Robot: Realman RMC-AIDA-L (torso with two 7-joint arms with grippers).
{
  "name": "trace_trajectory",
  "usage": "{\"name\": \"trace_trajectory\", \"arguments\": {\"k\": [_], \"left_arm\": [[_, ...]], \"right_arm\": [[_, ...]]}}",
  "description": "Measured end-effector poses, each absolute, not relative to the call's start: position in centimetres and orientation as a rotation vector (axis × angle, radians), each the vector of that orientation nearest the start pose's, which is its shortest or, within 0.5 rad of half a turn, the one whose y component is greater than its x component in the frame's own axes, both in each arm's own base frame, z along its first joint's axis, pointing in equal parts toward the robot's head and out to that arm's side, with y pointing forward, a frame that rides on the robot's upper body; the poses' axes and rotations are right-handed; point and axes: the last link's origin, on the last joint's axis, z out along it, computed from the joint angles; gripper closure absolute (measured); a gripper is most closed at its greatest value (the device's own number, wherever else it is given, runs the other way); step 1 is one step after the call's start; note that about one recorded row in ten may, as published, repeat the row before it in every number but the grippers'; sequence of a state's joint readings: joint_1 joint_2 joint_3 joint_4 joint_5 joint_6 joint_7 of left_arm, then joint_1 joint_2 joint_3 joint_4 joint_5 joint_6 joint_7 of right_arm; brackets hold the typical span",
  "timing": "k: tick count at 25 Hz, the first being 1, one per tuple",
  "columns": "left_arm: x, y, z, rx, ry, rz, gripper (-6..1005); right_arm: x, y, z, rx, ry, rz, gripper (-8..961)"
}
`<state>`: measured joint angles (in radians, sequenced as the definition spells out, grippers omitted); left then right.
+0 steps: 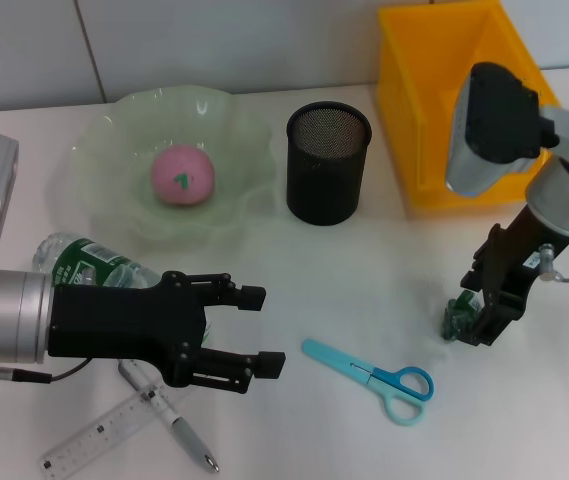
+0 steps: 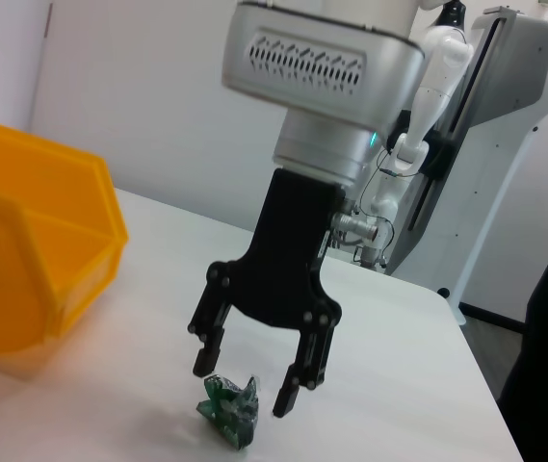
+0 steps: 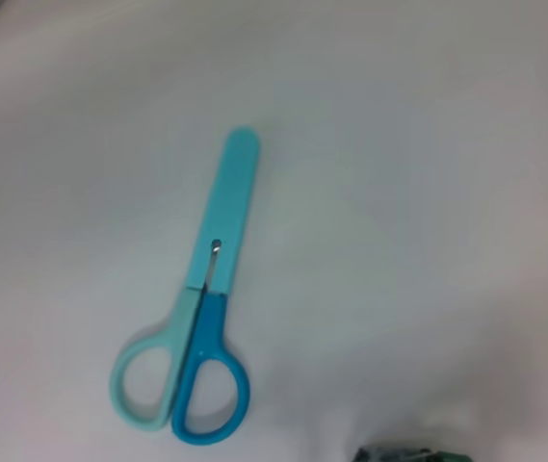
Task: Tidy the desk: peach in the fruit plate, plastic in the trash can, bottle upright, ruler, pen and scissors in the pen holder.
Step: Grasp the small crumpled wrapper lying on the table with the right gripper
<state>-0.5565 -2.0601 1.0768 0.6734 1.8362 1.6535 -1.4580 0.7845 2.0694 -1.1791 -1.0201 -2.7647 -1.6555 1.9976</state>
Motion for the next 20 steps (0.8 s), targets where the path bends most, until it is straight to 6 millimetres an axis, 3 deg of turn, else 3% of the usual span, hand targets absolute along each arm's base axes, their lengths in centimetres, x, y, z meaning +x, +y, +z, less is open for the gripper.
{"name": "trace_trajectory", "arguments": {"k": [20], "left_arm": [[-21.9, 30.9, -3.1, -3.081, -0.522, -0.715, 137]], "right_arm": [[21.8, 37.0, -1.1, -2.865, 0.450, -0.872, 249]]}}
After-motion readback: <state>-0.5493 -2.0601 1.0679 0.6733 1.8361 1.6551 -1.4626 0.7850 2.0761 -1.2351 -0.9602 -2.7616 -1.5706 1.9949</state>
